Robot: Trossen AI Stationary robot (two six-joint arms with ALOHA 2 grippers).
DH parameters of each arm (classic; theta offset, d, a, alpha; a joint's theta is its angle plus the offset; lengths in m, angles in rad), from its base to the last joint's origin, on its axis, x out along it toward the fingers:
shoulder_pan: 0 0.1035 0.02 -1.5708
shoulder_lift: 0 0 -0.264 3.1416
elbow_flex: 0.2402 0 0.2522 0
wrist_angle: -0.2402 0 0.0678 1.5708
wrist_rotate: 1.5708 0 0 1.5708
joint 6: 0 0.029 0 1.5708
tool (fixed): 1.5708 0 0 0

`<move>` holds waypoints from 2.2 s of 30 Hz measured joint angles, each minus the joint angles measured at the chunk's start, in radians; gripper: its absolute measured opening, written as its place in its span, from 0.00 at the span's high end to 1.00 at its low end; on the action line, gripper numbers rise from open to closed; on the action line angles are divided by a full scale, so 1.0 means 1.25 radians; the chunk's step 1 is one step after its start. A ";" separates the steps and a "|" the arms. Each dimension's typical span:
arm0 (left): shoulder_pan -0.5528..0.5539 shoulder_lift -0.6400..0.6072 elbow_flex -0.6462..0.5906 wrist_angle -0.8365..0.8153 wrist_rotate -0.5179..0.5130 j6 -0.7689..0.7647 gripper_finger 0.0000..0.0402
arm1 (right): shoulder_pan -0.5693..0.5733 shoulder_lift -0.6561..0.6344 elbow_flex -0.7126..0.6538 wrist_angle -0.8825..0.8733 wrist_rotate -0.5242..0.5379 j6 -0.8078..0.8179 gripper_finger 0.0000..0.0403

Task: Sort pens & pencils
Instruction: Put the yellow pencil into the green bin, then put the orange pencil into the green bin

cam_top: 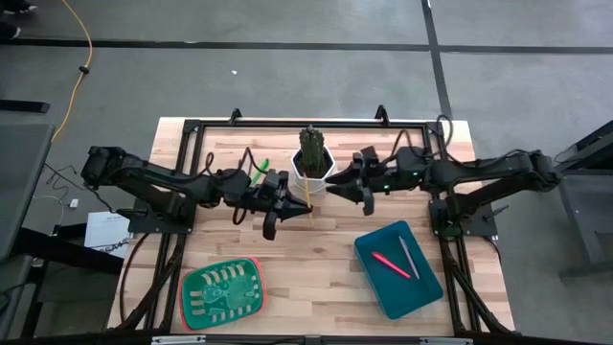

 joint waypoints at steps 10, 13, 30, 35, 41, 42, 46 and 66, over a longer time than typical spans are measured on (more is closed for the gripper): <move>-0.028 -0.129 0.000 -0.274 0.115 -0.005 0.98 | 0.000 -0.062 0.000 -0.094 0.018 -0.008 0.63; -0.070 -0.175 0.000 -0.404 0.151 -0.028 0.98 | 0.001 -0.063 0.000 -0.098 0.019 0.000 0.63; -0.412 -0.250 -0.001 -0.830 0.111 -0.328 0.98 | 0.024 -0.063 0.000 -0.099 0.046 0.023 0.63; -0.463 -0.232 -0.001 -0.871 0.104 -0.387 0.97 | 0.024 -0.063 0.000 -0.099 0.046 0.015 0.63; -0.504 -0.198 -0.001 -0.893 0.128 -0.423 0.97 | 0.024 -0.063 0.000 -0.104 0.046 0.014 0.63; -0.506 -0.193 -0.001 -0.895 0.131 -0.425 0.97 | 0.024 -0.063 0.000 -0.104 0.046 0.014 0.63; -0.514 -0.173 -0.001 -0.906 0.142 -0.431 0.96 | 0.024 -0.063 0.000 -0.106 0.046 0.014 0.63; -0.513 -0.182 -0.001 -0.869 -0.009 -0.404 0.69 | 0.024 -0.063 0.000 -0.183 0.071 0.030 0.63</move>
